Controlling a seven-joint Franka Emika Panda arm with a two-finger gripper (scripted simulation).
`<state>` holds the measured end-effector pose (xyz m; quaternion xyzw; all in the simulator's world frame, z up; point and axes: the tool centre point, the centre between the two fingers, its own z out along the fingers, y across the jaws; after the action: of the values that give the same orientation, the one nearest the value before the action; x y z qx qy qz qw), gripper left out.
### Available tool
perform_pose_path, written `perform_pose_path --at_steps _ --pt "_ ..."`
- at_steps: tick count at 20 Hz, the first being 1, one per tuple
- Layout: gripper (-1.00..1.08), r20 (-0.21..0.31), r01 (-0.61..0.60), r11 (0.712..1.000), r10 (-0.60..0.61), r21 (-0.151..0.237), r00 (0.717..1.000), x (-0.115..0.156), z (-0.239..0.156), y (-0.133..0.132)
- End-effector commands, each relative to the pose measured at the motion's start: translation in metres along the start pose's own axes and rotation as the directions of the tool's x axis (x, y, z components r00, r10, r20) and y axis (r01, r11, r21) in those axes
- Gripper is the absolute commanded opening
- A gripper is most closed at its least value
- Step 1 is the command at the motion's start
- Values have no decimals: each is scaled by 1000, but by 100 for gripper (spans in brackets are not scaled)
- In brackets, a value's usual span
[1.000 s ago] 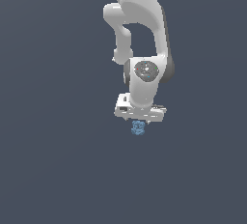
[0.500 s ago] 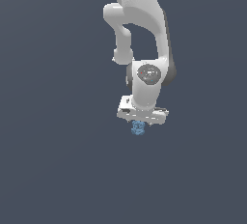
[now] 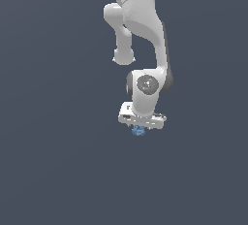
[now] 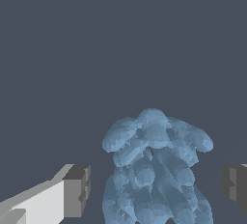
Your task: Pick up the object and move it to a goal position.
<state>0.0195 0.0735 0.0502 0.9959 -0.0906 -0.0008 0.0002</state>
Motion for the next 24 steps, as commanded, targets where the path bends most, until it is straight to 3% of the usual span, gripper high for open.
perform_pose_path --at_steps 1,4,5,24 --pt "100 -1 -1 1000 1 0 1000 1 7 0" --pt "100 -1 -1 1000 1 0 1000 2 9 -1" --pt "-100 -1 -1 1000 1 0 1000 2 9 -1" --pt "-100 -2 -1 1000 1 1 1000 15 -12 7"
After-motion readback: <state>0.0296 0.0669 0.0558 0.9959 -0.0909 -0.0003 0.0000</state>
